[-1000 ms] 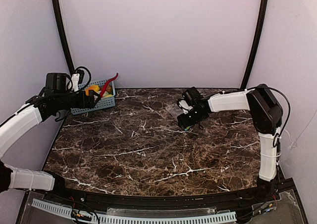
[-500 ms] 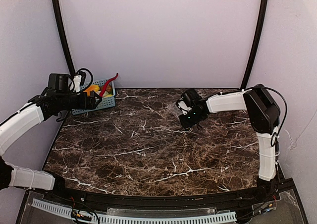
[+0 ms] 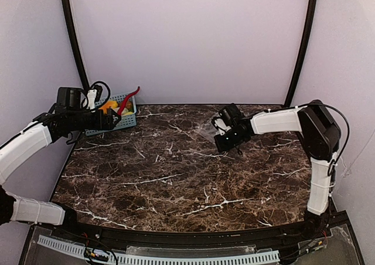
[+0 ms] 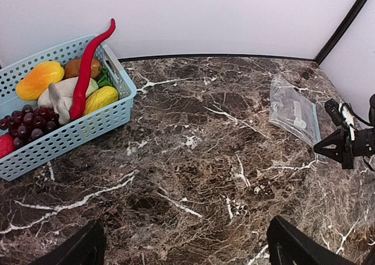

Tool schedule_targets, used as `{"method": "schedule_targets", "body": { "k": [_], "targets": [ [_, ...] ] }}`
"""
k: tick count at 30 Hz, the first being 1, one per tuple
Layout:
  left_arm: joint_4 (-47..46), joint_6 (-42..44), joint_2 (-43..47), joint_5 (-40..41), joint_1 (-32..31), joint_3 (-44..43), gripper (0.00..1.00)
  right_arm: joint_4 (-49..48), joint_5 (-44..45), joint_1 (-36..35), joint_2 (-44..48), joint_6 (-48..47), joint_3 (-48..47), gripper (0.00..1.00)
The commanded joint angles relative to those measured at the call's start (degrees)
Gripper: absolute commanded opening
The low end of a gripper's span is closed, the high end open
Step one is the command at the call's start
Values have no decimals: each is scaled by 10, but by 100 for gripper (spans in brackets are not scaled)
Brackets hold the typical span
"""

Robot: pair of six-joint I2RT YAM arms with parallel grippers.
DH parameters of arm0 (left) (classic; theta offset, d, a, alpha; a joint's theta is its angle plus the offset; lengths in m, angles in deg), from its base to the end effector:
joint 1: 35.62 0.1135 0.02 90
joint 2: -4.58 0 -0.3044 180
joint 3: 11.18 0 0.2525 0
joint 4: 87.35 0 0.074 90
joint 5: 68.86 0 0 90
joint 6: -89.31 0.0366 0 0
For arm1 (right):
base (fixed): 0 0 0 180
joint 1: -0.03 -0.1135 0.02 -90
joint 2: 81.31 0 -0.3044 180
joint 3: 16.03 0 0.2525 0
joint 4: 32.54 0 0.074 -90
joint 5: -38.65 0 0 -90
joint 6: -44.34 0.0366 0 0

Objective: Place the food in the zip-top bag and seal the zipper
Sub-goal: Pick up the zipper food storage bag from the center of the board, then pass from the right arm to the left

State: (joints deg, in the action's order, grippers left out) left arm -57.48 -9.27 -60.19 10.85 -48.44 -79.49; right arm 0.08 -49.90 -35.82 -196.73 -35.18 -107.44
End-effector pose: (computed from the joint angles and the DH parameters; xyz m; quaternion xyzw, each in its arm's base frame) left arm 0.2334 -0.0598 0.3557 0.0786 0.8438 -0.1724 0.5021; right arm 0.3589 0.2582 0.1933 -0.2068 0.9352 0.1018 0.2687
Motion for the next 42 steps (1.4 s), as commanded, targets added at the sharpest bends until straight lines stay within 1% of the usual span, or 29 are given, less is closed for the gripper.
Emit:
{"method": "schedule_targets", "body": {
  "k": [1, 5, 7, 13, 16, 17, 21, 23, 28, 34, 37, 39, 40, 41, 42],
  "targets": [
    [-26, 9, 26, -45, -11, 16, 96, -18, -85, -4, 80, 27, 27, 0],
    [-47, 51, 41, -60, -65, 28, 96, -6, -154, -10, 151, 27, 64, 0],
    [-53, 74, 43, -73, -106, 29, 96, 8, -182, -13, 185, 23, 82, 0],
    [-58, 166, 47, -134, -198, 9, 96, 91, -261, -32, 277, -12, 95, 0],
    [-48, 197, 36, -154, -239, -16, 95, 132, -311, -52, 300, -28, 84, 0],
    [-37, 215, 32, -153, -263, -33, 94, 145, -326, -60, 303, -32, 78, 0],
    [1, 280, -9, -123, -338, -79, 96, 196, -367, -92, 301, -48, 48, 0],
    [9, 307, -25, -118, -360, -90, 97, 216, -373, -109, 296, -56, 33, 0],
    [16, 327, -50, -146, -372, -85, 98, 240, -388, -134, 284, -60, -1, 0],
    [14, 342, -53, -125, -377, -40, 99, 242, -403, -149, 269, -66, -27, 0],
    [14, 341, -46, -113, -377, -33, 96, 242, -400, -152, 262, -68, -33, 0],
    [13, 340, -42, -109, -377, -33, 88, 242, -397, -152, 260, -69, -33, 0],
    [14, 338, -42, -108, -377, -35, 81, 242, -394, -152, 260, -69, -33, 0],
    [15, 337, -43, -110, -377, -35, 78, 242, -392, -152, 260, -69, -32, 0],
    [18, 335, -44, -115, -377, -37, 73, 242, -390, -152, 261, -70, -31, 0]
  ]
}}
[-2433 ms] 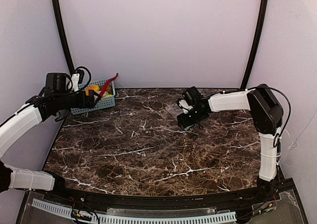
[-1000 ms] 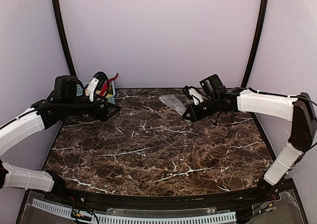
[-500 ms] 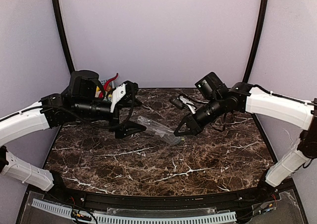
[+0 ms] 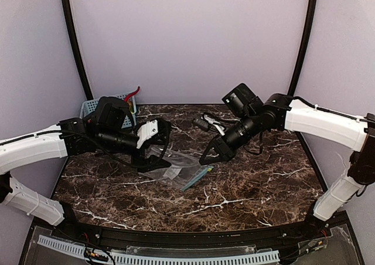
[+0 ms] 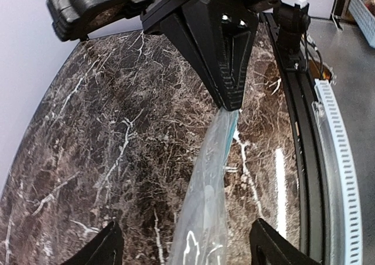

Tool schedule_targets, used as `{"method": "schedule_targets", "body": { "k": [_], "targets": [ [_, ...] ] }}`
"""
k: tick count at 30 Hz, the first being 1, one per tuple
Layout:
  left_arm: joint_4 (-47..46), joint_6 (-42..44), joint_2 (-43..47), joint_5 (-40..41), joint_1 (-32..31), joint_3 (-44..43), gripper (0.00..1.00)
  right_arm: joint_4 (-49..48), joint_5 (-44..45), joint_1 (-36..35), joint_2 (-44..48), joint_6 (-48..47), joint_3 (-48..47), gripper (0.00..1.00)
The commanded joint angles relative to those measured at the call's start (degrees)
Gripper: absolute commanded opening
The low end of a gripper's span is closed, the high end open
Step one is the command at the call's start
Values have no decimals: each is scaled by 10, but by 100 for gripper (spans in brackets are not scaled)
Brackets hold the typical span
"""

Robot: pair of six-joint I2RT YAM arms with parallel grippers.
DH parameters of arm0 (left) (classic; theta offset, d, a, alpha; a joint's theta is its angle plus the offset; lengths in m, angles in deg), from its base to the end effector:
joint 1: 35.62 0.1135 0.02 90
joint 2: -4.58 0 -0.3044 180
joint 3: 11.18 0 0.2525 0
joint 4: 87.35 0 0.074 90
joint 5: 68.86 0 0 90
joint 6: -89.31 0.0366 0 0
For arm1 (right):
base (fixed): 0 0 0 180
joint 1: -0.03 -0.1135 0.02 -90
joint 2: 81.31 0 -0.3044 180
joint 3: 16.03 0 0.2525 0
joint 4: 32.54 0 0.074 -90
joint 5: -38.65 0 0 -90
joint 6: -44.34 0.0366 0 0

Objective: Place the food in the zip-top bag and seal the zipper
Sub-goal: Pass from the right arm to the left

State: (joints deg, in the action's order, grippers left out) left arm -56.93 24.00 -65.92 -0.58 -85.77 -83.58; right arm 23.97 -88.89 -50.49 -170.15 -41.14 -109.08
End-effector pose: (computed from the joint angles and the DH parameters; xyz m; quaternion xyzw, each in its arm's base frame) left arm 0.1598 -0.2126 0.3572 0.5894 0.6119 -0.2686 0.4540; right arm 0.1917 0.2679 0.3549 -0.4458 0.7842 0.4114 0.1306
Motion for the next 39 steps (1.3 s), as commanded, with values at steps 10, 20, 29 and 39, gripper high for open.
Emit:
{"method": "schedule_targets", "body": {
  "k": [10, 20, 29, 39],
  "targets": [
    [40, -6, -13, -21, -4, -21, 27, -1, 14, -5, 8, -10, -11, 0],
    [21, -33, 7, -23, -3, -18, 1, -46, 59, -5, 37, 7, 8, 12],
    [-1, -106, 3, -105, 64, -36, 1, -221, 154, -4, 164, 47, 102, 70],
    [-11, -127, 0, -196, 85, -37, 1, -485, 158, -3, 246, 116, 282, 68]
  ]
}}
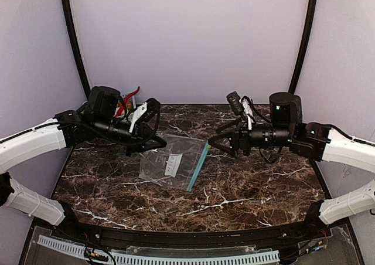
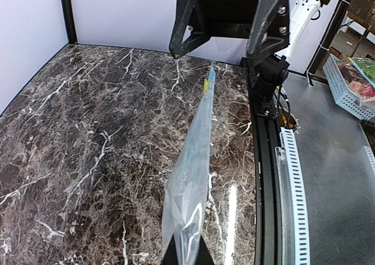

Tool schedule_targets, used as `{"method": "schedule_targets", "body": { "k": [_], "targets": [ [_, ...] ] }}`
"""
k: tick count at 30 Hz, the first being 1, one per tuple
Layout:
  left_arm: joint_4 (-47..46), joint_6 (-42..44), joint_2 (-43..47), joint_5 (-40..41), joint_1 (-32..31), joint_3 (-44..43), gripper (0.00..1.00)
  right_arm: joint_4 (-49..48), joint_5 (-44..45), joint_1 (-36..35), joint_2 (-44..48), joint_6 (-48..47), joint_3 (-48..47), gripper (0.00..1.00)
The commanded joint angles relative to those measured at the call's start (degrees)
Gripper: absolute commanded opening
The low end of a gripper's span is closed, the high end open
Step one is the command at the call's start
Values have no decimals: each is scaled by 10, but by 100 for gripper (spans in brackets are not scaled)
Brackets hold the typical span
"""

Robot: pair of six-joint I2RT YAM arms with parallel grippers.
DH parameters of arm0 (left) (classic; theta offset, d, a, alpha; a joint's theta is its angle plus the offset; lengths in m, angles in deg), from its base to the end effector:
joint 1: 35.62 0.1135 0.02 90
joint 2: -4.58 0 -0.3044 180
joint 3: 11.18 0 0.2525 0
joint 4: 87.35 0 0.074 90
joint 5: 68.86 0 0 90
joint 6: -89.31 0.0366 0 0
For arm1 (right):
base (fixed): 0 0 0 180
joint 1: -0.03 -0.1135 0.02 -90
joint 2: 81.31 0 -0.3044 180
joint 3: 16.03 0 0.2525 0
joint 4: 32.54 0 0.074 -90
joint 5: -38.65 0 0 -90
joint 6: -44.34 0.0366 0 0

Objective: Place the food in the zip-top bag and seal the zipper
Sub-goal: Pass from the right arm to the left, then hold the zipper from the zipper food storage bag.

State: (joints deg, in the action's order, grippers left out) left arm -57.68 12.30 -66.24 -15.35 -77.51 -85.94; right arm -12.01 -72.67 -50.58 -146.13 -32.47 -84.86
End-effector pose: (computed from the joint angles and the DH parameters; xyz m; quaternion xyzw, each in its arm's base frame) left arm 0.1828 -0.1932 0.3735 0.5184 0.6370 -0.3828 0.4230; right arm 0.1458 0.1986 0.3759 -0.3574 0.7104 0.4365 0.4207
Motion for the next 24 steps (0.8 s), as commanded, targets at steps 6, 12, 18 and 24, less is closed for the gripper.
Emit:
{"method": "schedule_targets", "body": {
  "k": [6, 12, 18, 24],
  "targets": [
    [3, -9, -1, -56, 4, -17, 1, -172, -95, 24, -1, 35, 76, 54],
    [4, -9, -1, -60, 4, -18, 1, -201, -150, 33, -2, 43, 102, 44],
    [2, -12, -4, -69, 4, -18, 1, -210, -162, 43, -3, 46, 117, 40],
    [0, -15, -4, -70, 5, -18, 1, -211, -173, 46, -16, 47, 117, 35]
  ]
}}
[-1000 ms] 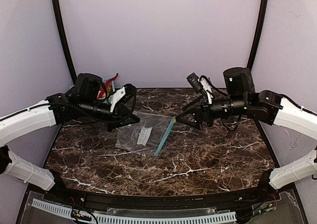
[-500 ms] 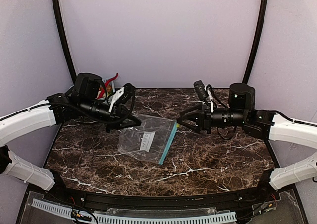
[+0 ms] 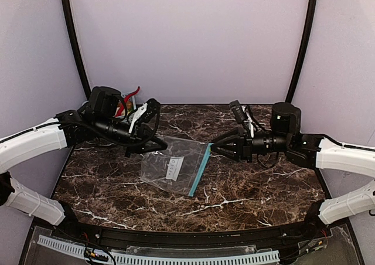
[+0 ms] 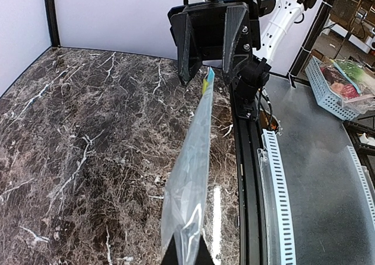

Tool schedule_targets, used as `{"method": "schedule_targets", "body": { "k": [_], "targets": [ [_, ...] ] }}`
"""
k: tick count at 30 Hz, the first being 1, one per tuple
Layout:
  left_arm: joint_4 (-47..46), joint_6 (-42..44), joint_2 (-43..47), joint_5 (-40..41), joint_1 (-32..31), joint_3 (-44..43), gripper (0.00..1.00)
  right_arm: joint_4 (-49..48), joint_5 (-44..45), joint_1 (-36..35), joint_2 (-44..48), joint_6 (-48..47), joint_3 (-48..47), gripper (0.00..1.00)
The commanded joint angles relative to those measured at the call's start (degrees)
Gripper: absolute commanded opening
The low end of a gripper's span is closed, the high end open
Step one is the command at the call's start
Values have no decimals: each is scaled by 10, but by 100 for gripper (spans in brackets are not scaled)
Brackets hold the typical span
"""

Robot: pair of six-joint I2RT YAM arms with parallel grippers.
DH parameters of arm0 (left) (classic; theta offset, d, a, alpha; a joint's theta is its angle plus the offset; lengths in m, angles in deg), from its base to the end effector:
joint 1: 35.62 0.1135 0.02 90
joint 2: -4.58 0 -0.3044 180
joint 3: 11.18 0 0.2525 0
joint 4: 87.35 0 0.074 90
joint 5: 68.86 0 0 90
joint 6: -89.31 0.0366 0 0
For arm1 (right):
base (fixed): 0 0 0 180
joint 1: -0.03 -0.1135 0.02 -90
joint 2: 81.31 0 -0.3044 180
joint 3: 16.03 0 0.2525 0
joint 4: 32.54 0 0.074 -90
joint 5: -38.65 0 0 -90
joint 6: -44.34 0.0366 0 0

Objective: Place the food in the zip-top bag and seal the zipper
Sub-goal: Hold the zipper from the zipper food storage bag.

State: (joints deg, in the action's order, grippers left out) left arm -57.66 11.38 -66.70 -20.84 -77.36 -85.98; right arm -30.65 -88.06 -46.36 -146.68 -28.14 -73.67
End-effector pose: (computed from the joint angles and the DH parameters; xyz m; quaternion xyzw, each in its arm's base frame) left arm 0.1816 -0.1948 0.3727 0.5275 0.6210 -0.4203 0.3993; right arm 0.1533 0.1927 0.3390 -0.3775 0.6515 0.5283 0.3924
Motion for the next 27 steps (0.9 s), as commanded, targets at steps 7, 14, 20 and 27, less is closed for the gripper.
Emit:
{"method": "schedule_targets", "body": {
  "k": [7, 14, 20, 27],
  "targets": [
    [-2, -8, 0, -18, 3, -17, 1, -23, -23, 8, -15, 2, 5, 29],
    [-9, -11, 3, -14, 4, -14, 1, -22, -34, 8, -22, 3, 8, 27],
    [-11, -11, 2, -14, 3, -13, 1, -21, -45, 8, -28, 3, 5, 18],
    [1, -4, -3, -3, 3, -16, 1, -19, -42, 8, -18, 0, 3, 4]
  ]
}}
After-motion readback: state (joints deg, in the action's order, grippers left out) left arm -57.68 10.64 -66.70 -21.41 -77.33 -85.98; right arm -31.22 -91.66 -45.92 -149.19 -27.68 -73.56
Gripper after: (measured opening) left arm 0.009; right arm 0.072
